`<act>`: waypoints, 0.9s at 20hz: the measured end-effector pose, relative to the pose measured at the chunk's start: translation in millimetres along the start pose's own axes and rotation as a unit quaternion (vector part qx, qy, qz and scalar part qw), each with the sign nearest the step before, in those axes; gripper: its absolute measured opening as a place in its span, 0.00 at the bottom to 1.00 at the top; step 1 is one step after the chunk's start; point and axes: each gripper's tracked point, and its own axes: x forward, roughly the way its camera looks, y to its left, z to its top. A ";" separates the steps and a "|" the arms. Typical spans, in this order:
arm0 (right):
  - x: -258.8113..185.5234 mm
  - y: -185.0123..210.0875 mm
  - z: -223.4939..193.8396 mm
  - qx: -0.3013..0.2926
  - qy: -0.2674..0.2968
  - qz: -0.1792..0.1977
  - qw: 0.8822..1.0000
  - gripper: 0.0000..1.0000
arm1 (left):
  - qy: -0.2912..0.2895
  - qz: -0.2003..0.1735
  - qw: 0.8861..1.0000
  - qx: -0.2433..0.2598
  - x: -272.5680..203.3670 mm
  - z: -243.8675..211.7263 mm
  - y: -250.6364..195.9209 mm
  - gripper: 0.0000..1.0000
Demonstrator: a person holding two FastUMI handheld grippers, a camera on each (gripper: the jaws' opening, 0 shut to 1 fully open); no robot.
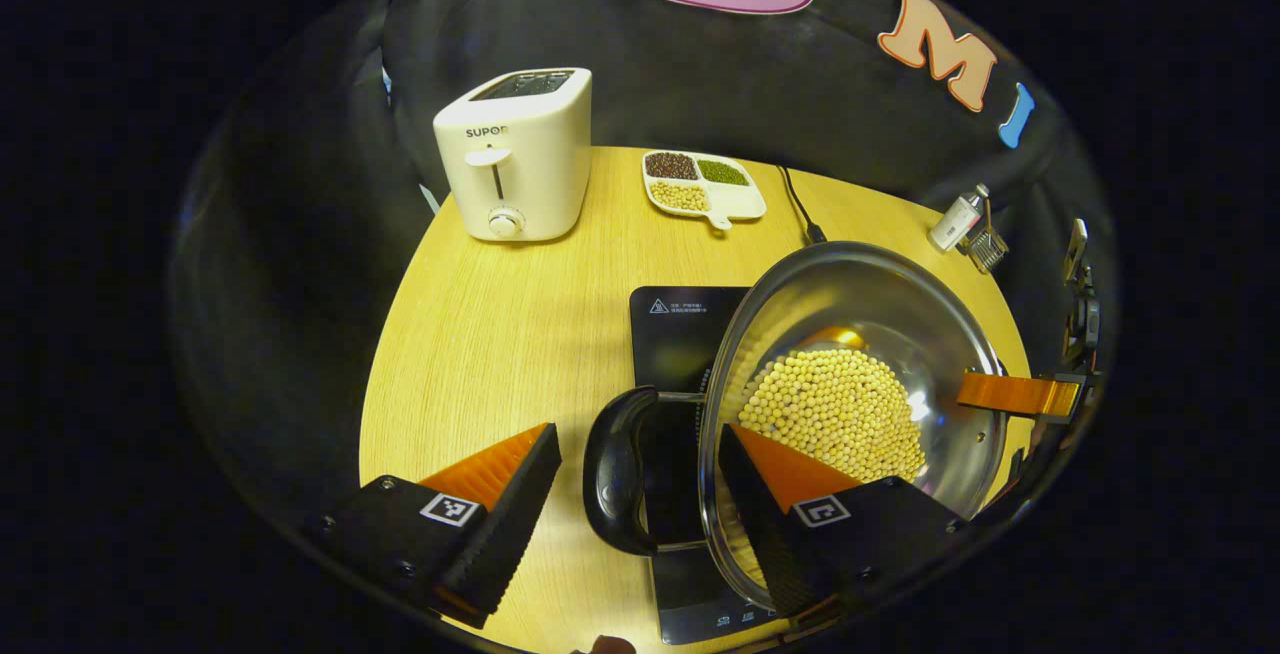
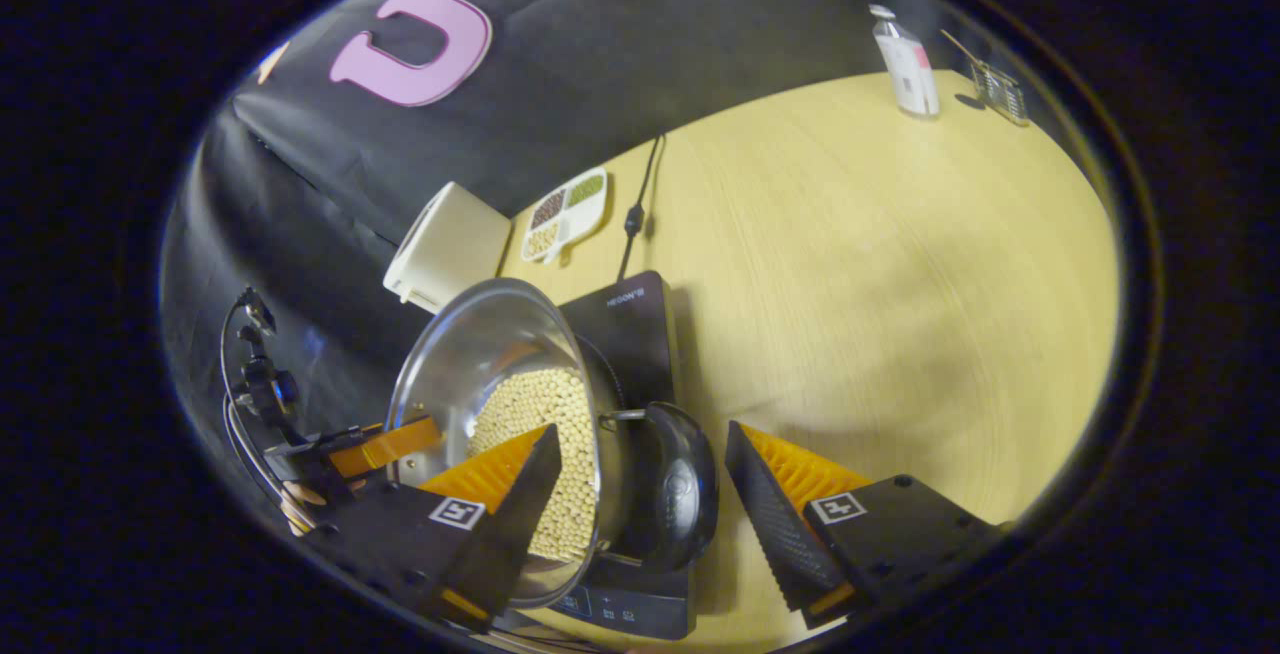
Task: First push the handle of the pot to place it horizontally, then grasp the pot with both hands and set it on the induction cooktop.
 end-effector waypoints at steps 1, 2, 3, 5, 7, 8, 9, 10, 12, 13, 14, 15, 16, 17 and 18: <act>-5.4 -1.9 4.5 -0.004 -0.016 -0.006 1.000 0.93 | -0.013 0.002 1.000 -0.007 -5.8 2.9 -1.8 0.98; -13.9 -6.1 10.8 -0.006 -0.033 -0.019 0.999 1.00 | -0.019 0.013 1.000 -0.011 -13.3 2.5 1.8 0.98; -25.3 -7.8 15.0 -0.009 -0.048 -0.026 0.998 0.92 | -0.035 0.021 0.999 -0.011 -20.4 5.3 3.9 0.98; -53.1 -15.4 27.5 -0.017 -0.077 -0.043 0.996 1.00 | -0.060 0.034 0.998 -0.011 -40.1 11.3 3.1 0.98; -82.5 -23.5 39.2 -0.027 -0.105 -0.059 0.992 0.92 | -0.077 0.039 0.996 -0.004 -59.8 13.5 -5.0 0.98; -97.0 -29.6 45.0 -0.032 -0.118 -0.070 0.990 1.00 | -0.083 0.043 0.996 0.001 -68.5 14.2 -11.5 0.98; -113.2 -34.9 49.6 -0.037 -0.132 -0.079 0.987 1.00 | -0.090 0.044 0.995 0.008 -77.3 16.6 -20.3 0.98; -128.5 -39.7 55.1 -0.042 -0.145 -0.085 0.985 1.00 | -0.094 0.041 0.995 0.015 -84.6 17.4 -32.7 0.98; -159.8 -49.0 64.0 -0.055 -0.170 -0.093 0.980 0.92 | -0.103 0.033 0.994 0.026 -99.8 17.6 -64.1 0.98; -178.3 -54.6 67.7 -0.064 -0.181 -0.098 0.977 0.92 | -0.111 0.028 0.993 0.032 -105.8 20.5 -81.6 0.98; -195.2 -61.4 73.7 -0.071 -0.192 -0.101 0.974 0.92 | -0.119 0.025 0.992 0.038 -112.5 20.8 -99.6 0.98; -212.9 -67.3 77.0 -0.077 -0.202 -0.103 0.971 0.92 | -0.126 0.019 0.991 0.043 -120.4 21.9 -120.3 0.98; -230.9 -72.7 80.4 -0.082 -0.211 -0.100 0.969 0.92 | -0.136 0.009 0.990 0.042 -126.5 22.0 -143.9 0.98; -248.3 -77.5 82.2 -0.086 -0.220 -0.095 0.967 0.92 | -0.147 0.000 0.988 0.038 -133.3 23.3 -170.0 0.97; -264.1 -82.2 85.8 -0.091 -0.229 -0.089 0.965 0.92 | -0.157 -0.008 0.987 0.031 -140.6 24.1 -194.7 0.97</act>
